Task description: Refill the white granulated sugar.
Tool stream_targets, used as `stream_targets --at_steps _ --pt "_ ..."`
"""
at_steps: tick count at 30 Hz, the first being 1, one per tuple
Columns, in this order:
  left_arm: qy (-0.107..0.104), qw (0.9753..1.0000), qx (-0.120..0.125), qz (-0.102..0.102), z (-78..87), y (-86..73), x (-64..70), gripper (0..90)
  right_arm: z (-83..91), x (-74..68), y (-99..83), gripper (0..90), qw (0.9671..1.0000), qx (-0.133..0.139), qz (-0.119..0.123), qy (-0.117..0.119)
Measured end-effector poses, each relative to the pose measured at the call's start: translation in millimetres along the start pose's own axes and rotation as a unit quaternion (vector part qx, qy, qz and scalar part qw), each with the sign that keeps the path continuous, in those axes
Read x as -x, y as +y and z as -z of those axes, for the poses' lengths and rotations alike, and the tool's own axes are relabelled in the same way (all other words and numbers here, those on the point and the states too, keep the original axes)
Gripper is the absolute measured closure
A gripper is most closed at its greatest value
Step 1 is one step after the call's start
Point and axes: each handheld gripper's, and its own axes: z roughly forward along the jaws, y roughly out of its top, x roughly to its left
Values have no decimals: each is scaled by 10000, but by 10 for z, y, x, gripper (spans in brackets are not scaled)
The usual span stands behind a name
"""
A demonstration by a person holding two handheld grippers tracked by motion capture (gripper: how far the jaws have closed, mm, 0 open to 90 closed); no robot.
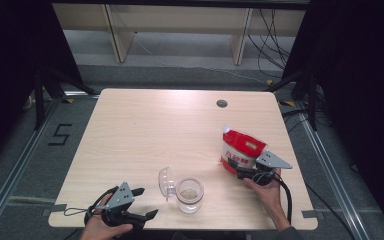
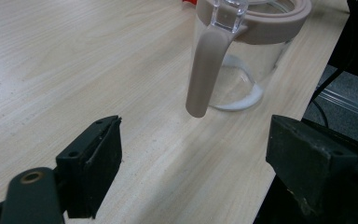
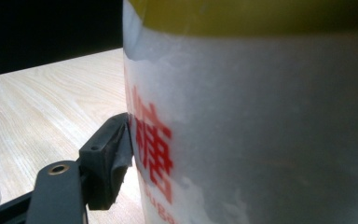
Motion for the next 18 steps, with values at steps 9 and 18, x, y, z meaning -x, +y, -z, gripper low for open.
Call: stream_targets --at_steps 9,18 --pt "-6 10000 -3 -2 -1 1 0 178 -24 -4 -17 301 10000 37 -76 51" --pt "-62 9999 90 87 -7 -1 18 178 -52 24 -39 297 10000 20 47 -6"
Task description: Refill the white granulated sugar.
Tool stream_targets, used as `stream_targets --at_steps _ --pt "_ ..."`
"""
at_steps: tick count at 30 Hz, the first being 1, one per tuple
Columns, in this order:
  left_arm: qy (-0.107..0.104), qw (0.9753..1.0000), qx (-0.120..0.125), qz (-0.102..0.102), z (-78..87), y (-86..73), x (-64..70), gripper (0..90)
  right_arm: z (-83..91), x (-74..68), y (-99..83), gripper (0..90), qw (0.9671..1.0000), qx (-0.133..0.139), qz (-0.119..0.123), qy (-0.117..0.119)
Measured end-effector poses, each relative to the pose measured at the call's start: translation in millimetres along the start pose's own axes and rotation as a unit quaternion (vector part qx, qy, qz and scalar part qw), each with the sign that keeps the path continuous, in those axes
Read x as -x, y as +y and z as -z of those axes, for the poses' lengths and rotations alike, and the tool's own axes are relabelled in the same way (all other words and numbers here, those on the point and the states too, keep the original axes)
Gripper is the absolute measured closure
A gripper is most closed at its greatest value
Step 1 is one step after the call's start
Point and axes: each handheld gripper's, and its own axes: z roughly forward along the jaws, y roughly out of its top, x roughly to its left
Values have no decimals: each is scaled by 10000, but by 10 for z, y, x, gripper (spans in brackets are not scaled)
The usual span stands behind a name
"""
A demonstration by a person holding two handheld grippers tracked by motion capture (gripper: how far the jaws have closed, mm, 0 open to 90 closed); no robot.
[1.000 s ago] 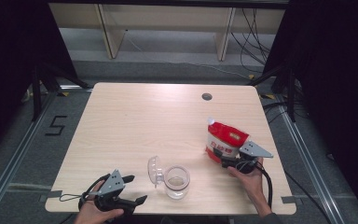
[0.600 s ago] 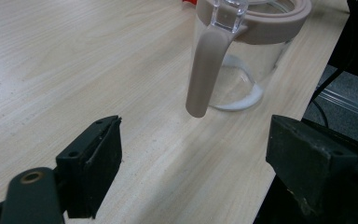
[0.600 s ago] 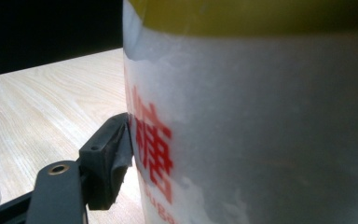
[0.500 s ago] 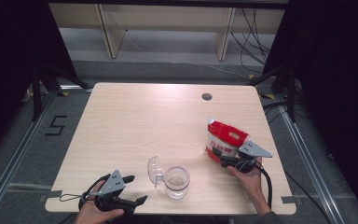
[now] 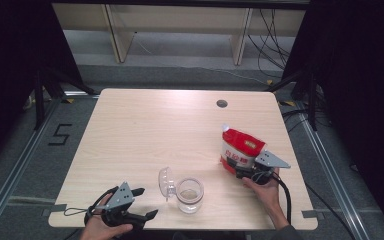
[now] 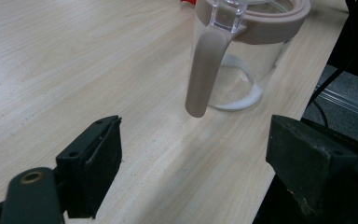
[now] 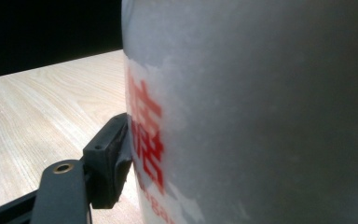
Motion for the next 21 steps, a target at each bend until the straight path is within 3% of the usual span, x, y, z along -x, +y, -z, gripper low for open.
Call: stream_targets --at_steps 2,5,9,11,12,14,15,16,19,21 --pt "15 10000 -38 -4 5 3 3 179 5 2 4 342 9999 -28 108 -14" --pt "5 10000 -33 1 4 3 5 178 -14 -33 -5 394 9999 130 -30 82" --pt "28 9999 -88 -108 18 11 -1 178 3 -27 -2 418 9999 -3 -6 134" --pt "13 9999 -91 -40 18 8 5 178 -5 -24 2 435 9998 74 17 181" --pt "-3 9999 -99 -44 21 9 1 179 20 -30 10 439 9999 -99 28 128" --pt "8 10000 -27 -33 13 1 0 179 24 -51 10 443 9998 -133 -35 150" --pt "49 9999 -133 -35 29 5 -2 179 32 -44 21 445 9996 -190 124 171" --pt "67 9998 -149 -58 31 3 -11 179 45 -79 19 450 9997 -240 -62 77" --pt "44 9999 -107 -29 33 3 -8 179 57 -138 51 460 9996 -239 -131 114" --pt "31 9999 -92 -27 33 3 -7 179 62 -135 67 462 9995 -300 -4 28"
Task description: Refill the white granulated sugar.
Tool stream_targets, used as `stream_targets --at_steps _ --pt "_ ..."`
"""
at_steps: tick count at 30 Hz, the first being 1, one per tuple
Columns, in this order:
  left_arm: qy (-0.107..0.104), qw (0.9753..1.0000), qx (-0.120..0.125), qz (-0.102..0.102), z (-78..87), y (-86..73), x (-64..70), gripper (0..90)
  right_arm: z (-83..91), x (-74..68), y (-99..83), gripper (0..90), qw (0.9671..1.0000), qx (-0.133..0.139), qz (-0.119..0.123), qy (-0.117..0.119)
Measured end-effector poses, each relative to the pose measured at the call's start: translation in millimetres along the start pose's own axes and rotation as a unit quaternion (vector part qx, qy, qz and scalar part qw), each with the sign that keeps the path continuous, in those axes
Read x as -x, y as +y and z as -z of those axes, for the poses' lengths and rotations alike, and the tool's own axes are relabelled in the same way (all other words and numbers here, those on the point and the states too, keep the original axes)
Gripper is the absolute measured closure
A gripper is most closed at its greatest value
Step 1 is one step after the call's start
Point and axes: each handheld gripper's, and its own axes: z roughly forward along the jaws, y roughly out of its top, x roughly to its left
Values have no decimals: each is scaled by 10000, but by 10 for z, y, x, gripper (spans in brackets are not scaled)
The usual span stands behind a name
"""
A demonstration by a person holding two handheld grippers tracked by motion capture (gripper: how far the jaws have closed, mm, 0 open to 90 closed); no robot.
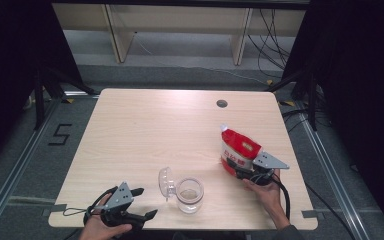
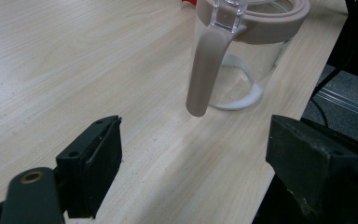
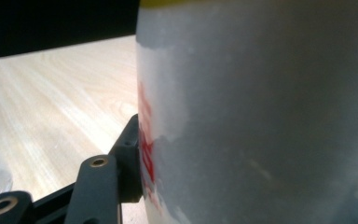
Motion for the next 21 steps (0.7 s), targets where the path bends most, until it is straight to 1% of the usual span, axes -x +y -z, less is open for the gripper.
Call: stream_targets --at_steps 1,2,3,4,5,6,7,8,9,10,11,12,13,14,15,16,17,18,19,20,21 --pt "-4 10000 -13 -7 0 -1 -2 180 4 1 26 465 9998 -27 199 76" --pt "-11 10000 -15 -6 -1 -4 4 182 16 -8 30 466 9995 -70 300 -54" --pt "-39 10000 -30 -29 -1 -6 1 189 15 -5 51 468 9986 22 523 29" --pt "-58 10000 -2 -64 -6 -11 -1 190 50 -38 69 471 9976 -91 689 -20" --pt "-58 10000 -2 -64 -6 -11 -1 190 50 -38 69 471 9976 -91 689 -20" --pt "-56 10000 -5 -52 -5 -13 -2 190 88 -68 95 473 9948 -162 1003 -87" --pt "-62 10000 8 -10 -9 -15 -2 190 88 -68 95 473 9948 -162 1003 -87" --pt "-22 9999 -24 -95 1 -10 -17 190 109 -99 111 475 9924 -253 1201 -118" --pt "-51 9997 -16 -223 0 -5 -33 190 123 -123 119 475 9915 -301 1261 -119" --pt "-51 9997 -16 -223 0 -5 -33 190 123 -123 119 475 9915 -301 1261 -119" --pt "-60 9998 -13 -196 0 -8 -30 190 133 -143 130 476 9903 -343 1344 -63" --pt "-54 9998 25 -203 -8 -15 -30 189 143 -206 151 477 9870 -451 1539 -100" --pt "-54 9998 25 -203 -8 -15 -30 189 143 -206 151 477 9870 -451 1539 -100" --pt "-73 10000 -12 -20 -10 -29 -13 189 150 -250 170 478 9830 -454 1768 -188" --pt "-73 10000 -12 -20 -10 -29 -13 189 150 -250 170 478 9830 -454 1768 -188" --pt "-54 10000 -24 -46 -1 -25 -14 189 166 -292 205 478 9805 -468 1900 -181" --pt "-54 10000 -24 -46 -1 -25 -14 188 166 -292 205 478 9805 -468 1900 -181" --pt "-35 9999 -54 -78 7 -26 -23 188 177 -302 232 479 9778 -398 2044 -239" --pt "-37 10000 -21 -76 6 -27 -27 189 226 -350 289 479 9783 -397 2016 -273" --pt "-37 10000 -21 -76 6 -27 -27 189 243 -358 314 479 9758 -342 2138 -305" --pt "-35 10000 -43 -65 12 -27 -33 189 243 -358 314 479 9758 -342 2138 -305"
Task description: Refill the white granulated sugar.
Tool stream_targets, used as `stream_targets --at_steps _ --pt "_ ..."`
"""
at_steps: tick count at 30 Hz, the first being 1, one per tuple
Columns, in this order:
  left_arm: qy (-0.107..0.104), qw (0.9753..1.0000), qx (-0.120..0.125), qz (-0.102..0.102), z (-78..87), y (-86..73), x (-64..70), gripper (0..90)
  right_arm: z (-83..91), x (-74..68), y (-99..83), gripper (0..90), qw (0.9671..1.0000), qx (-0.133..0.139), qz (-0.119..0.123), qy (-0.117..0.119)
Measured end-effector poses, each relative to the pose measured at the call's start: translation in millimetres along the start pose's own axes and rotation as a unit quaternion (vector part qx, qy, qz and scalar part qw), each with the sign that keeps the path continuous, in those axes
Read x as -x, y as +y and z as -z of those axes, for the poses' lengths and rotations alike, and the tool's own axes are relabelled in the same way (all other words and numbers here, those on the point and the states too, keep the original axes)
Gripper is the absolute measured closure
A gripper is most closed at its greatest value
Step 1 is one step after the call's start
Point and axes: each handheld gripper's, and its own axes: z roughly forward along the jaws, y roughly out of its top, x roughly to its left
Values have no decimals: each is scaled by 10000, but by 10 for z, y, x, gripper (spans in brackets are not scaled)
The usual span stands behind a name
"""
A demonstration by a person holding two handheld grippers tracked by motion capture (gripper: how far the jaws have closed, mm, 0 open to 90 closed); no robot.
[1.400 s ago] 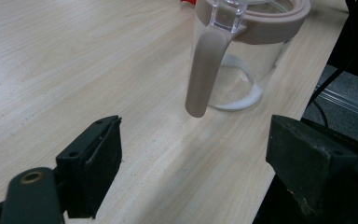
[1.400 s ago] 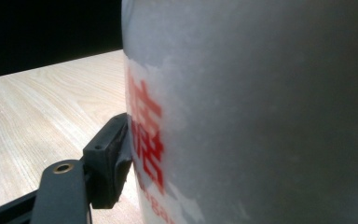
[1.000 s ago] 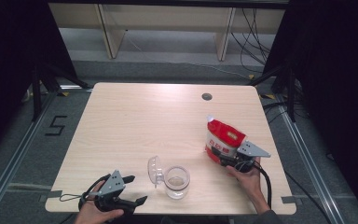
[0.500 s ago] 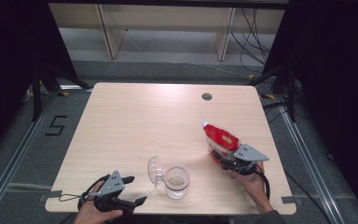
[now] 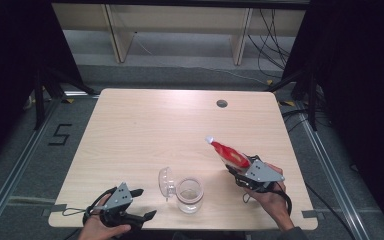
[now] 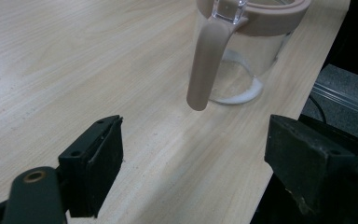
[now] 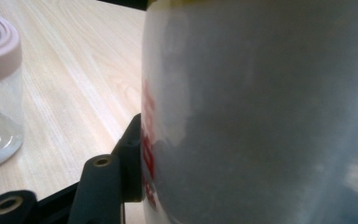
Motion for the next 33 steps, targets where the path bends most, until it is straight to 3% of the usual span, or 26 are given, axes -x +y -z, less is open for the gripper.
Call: stream_targets --at_steps 3,6,8,11,12,14,16,17,21,22,23,24,25,26,28,30,31,32,33 --pt "19 10000 46 -48 -2 1 -3 188 118 -45 120 479 9990 -48 429 -67" --pt "-5 10000 46 -5 -10 -4 8 189 187 -103 163 480 9982 -165 581 -49" --pt "-30 9999 24 -116 -5 -2 -2 187 215 -144 182 480 9966 -251 776 -71" --pt "29 9999 -73 -82 -2 -10 -9 186 264 -197 213 480 9949 -318 957 -54" --pt "-24 10000 -36 50 -13 -17 6 186 279 -202 230 481 9938 -326 1061 -43" --pt "-11 10000 -49 40 -15 -19 5 186 292 -208 246 481 9926 -337 1167 -70" --pt "22 10000 -28 -51 -17 -15 -4 186 310 -223 288 481 9869 -462 1537 -182" --pt "8 10000 -55 10 -10 -18 -1 186 336 -255 316 482 9849 -539 1633 -191" --pt "13 10000 28 79 -14 -21 2 186 368 -297 360 482 9807 -617 1847 -193" --pt "15 9999 45 100 -17 -22 3 186 386 -327 389 482 9767 -688 2025 -189" --pt "17 10000 20 71 -12 -22 0 186 392 -341 396 482 9758 -728 2054 -196" --pt "16 10000 2 36 -8 -20 -4 186 387 -343 413 482 9712 -735 2256 -195" --pt "16 10000 2 36 -8 -20 -4 186 396 -365 418 482 9712 -832 2226 -199" --pt "21 9999 88 95 -17 -20 6 186 392 -367 435 483 9671 -847 2388 -220" --pt "26 10000 34 30 -10 -19 -3 185 405 -372 452 483 9630 -968 2501 -266" --pt "23 10000 -11 24 -5 -18 -3 185 400 -361 471 483 9556 -926 2787 -250" --pt "45 10000 1 21 -6 -18 -2 185 410 -383 471 483 9572 -980 2709 -271" --pt "24 10000 33 37 -10 -20 -4 185 422 -398 485 484 9551 -1034 2764 -268" --pt "29 9999 83 91 -14 -20 3 185 407 -384 501 484 9475 -996 3029 -239"
